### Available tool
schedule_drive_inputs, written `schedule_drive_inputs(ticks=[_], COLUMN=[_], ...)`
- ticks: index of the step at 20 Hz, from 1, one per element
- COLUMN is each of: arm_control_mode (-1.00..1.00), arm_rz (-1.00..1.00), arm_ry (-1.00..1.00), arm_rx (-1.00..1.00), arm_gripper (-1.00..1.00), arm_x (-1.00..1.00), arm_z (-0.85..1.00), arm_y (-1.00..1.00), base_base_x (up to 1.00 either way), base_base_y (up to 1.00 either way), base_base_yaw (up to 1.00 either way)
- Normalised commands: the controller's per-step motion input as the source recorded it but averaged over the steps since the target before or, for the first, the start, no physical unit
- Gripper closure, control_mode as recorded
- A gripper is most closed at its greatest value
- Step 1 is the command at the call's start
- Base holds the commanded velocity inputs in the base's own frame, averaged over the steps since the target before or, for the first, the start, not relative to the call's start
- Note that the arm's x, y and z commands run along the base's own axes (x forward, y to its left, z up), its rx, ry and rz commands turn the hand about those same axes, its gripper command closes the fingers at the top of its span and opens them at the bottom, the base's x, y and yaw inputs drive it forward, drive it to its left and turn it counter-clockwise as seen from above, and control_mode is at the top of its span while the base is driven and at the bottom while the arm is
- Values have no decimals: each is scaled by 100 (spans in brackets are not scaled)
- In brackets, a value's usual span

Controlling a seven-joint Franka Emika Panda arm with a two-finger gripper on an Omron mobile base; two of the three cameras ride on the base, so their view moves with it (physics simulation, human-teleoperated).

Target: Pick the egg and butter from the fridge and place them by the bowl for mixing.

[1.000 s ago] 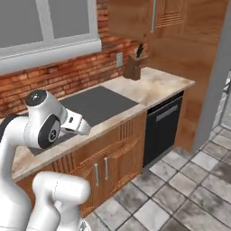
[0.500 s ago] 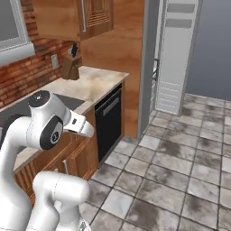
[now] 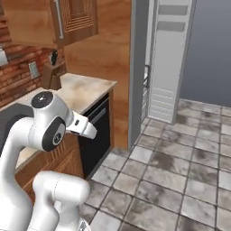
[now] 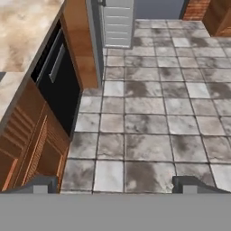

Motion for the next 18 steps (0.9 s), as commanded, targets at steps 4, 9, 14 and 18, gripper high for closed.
schedule_drive_inputs(ticks=[4,9,14,18], arm_control_mode=[100,100,100,100], arm_rz=[0,0,0,0], arm_ry=[0,0,0,0], arm_rx=[0,0,0,0], arm_gripper=[-100,-100,-100,-100], arm_x=[0,0,0,0], arm_z=[0,0,0,0], arm_y=[0,0,0,0], base_base_x=[94,94,92,84], base_base_y=[-7,-5,-8,-12], base_base_yaw=[4,4,3,0])
